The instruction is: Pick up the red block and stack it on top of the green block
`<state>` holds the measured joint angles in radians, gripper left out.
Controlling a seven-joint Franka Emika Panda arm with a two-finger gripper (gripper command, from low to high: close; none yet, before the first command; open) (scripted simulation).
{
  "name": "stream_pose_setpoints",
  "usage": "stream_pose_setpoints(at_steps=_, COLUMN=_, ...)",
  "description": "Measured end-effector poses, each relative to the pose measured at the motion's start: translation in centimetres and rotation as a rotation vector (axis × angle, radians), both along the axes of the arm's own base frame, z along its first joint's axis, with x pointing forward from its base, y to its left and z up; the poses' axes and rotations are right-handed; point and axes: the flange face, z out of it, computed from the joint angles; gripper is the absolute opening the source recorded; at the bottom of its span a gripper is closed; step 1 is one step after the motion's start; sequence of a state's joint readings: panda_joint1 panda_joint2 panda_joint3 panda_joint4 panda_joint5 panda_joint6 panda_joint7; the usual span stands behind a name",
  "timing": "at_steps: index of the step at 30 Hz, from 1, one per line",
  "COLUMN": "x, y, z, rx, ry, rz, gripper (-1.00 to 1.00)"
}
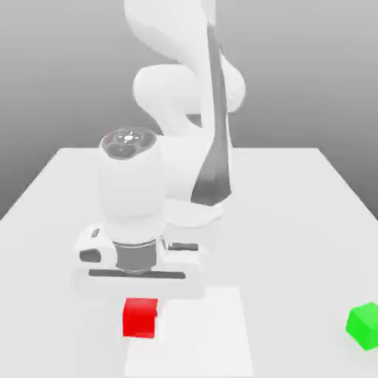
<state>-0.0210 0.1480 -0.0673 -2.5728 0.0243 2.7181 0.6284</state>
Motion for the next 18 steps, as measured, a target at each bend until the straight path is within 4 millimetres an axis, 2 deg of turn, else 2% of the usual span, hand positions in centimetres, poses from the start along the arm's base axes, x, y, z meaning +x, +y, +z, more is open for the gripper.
stream_pose_setpoints(at_steps=3, x=1.5, y=7.3, z=0.8, rx=-0.001, ry=0.004, rz=0.190, gripper=-1.00)
stream_pose_setpoints(at_steps=6, x=1.7, y=14.6, z=1.4, rx=-0.001, ry=0.005, rz=0.373, gripper=-1.00)
stream_pose_setpoints(at_steps=9, x=0.8, y=22.0, z=2.1, rx=-0.001, ry=0.005, rz=0.553, gripper=-1.00)
stream_pose_setpoints(at_steps=12, x=-1.4, y=29.5, z=2.7, rx=0.001, ry=0.002, rz=0.735, gripper=-1.00)
stream_pose_setpoints(at_steps=14, x=-2.8, y=33.7, z=1.0, rx=0.001, ry=-0.001, rz=0.838, gripper=-1.00)
stream_pose_setpoints(at_steps=16, x=-3.3, y=35.0, z=-1.7, rx=0.001, ry=-0.002, rz=0.870, gripper=-1.00)
stream_pose_setpoints(at_steps=17, x=-3.5, y=35.2, z=-2.5, rx=0.001, ry=-0.002, rz=0.876, gripper=1.00)
stream_pose_setpoints(at_steps=18, x=-3.5, y=35.2, z=-2.5, rx=0.001, ry=-0.002, rz=0.876, gripper=1.00)
